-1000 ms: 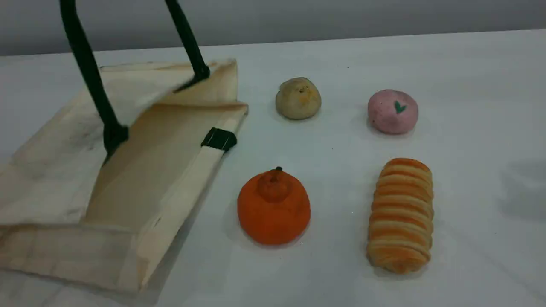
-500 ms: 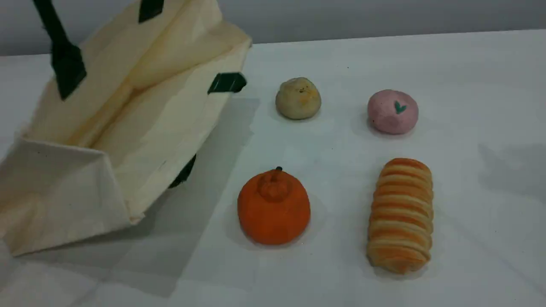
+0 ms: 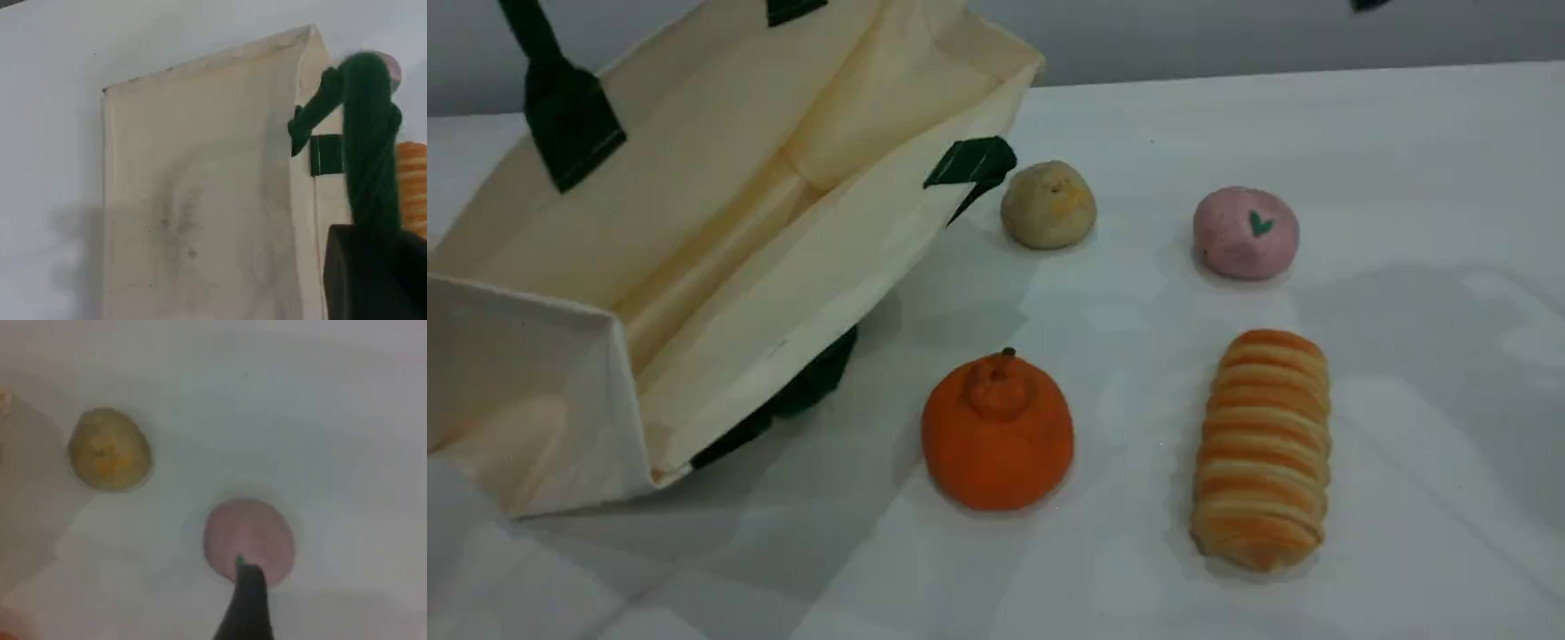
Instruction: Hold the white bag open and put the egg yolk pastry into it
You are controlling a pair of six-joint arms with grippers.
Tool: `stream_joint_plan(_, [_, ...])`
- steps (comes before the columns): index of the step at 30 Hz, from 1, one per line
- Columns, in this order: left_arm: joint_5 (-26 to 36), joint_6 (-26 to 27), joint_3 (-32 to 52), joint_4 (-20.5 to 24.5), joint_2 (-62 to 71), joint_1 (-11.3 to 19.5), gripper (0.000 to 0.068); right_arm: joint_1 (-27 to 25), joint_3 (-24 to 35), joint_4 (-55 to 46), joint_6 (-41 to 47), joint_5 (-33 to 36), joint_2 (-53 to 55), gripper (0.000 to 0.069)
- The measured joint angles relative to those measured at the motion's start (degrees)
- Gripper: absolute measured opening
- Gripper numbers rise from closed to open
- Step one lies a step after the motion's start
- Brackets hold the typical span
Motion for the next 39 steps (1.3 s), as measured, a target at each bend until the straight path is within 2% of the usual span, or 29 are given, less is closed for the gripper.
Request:
stream_joint_plan(13, [-0.05,0.00,0.00,0.15,-0.24,0.00,0.0104,11.32,-0.03,-0.37,-3.52,-11.29,10.82,0.0575])
stream_joint_plan(16, [-0.05,-0.67,0.00,1.59,-0.33,0.00,0.0104,14.35,-0.03,-0.37,-3.93,-14.47,13.45,0.0575])
stream_joint_plan(21, [-0.11,-4.57,0.00,6.65,-0.33,0.00,0.0104,16.89,-2.00,-0.37,-3.93,-17.68,18.07,0.0575])
stream_joint_plan(25, [-0.11,-6.53,0.00,8.99,-0.33,0.00,0.0104,17.28,-5.51,-0.43,-3.93,-14.01,21.43,0.0575])
stream_joint_plan(28, [-0.12,-8.98,0.00,11.30,-0.33,0.00,0.0104,17.28,-7.82,-0.50,-3.93,-13.84,23.18,0.0575])
stream_joint_plan(33, [-0.12,-13.59,0.00,18.02,-0.33,0.00,0.0104,17.28,-10.86,-0.60,-4.22,-13.44,25.36,0.0575])
stream_joint_plan(39, [-0.12,-17.75,0.00,23.27,-0.33,0.05,0.0104,17.28,-15.03,-0.60,-4.22,-13.12,28.84,0.0575])
